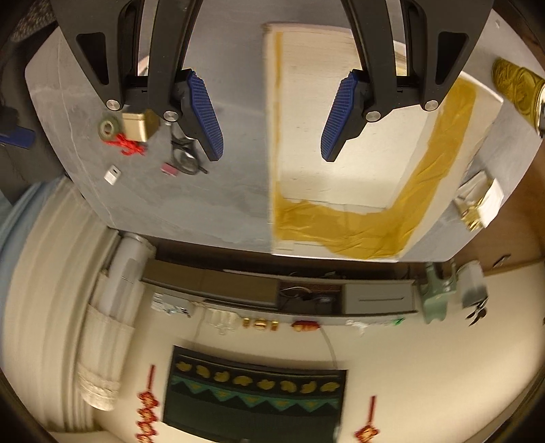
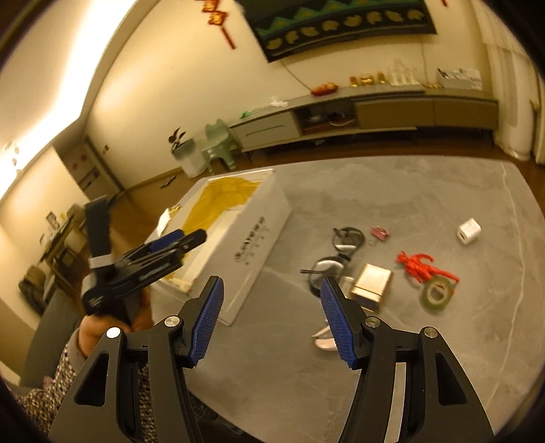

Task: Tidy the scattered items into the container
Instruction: 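Move the right tool to the pink stapler and close on it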

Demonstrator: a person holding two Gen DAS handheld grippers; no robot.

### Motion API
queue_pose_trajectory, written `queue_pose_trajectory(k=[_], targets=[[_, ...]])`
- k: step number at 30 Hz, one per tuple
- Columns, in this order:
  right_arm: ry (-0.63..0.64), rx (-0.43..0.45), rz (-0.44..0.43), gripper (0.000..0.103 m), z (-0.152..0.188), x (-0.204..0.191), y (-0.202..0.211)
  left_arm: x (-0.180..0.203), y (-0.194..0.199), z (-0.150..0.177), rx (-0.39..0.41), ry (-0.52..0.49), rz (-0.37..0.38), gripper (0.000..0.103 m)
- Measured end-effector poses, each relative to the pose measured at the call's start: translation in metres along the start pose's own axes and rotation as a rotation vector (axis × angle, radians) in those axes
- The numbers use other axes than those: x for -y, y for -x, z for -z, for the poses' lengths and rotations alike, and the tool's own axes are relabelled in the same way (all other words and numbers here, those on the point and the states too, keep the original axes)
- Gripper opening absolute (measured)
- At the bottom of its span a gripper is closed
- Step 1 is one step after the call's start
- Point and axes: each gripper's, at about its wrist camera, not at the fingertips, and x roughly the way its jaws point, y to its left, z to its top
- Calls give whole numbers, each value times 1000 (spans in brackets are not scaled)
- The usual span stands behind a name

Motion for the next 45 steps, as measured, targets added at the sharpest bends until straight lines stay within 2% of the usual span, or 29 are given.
queue_pose_trajectory(k=[6,12,16,21,27,28,29,34,35,36,37,38,39,42,45], targets=[[-111,-63,14,63,18,46,-19,55,-7,10,-15,-125,104,61],[-166,-82,-3,63,27,73,-22,110,-29,39,-102,-244,212,61],[-182,-111,-4,63,38,85,-36,139,-55,63,-180,-324,195,61],[-229,-164,29,62,53,102,-55,136,-83,81,-248,-303,153,61],[-299,-204,17,61,70,122,-74,129,-93,86,-276,-259,205,61],[-312,-209,13,60,72,124,-76,131,-95,88,-281,-258,214,61],[-330,-215,8,54,74,128,-78,132,-97,90,-288,-261,222,61],[-392,-228,-21,52,79,140,-82,146,-108,104,-310,-284,250,61],[-394,-230,-23,52,79,140,-82,149,-110,106,-318,-275,270,60],[-395,-229,-25,52,80,140,-82,153,-113,109,-342,-266,303,52],[-394,-228,-26,52,80,140,-82,156,-115,112,-367,-257,334,48],[-392,-228,-27,52,80,140,-82,159,-115,114,-388,-244,380,46],[-389,-228,-25,52,80,140,-81,162,-114,115,-393,-244,392,45],[-360,-229,-18,52,80,136,-81,162,-110,113,-375,-244,370,45],[-325,-236,-5,53,81,129,-87,148,-106,104,-364,-169,373,45]])
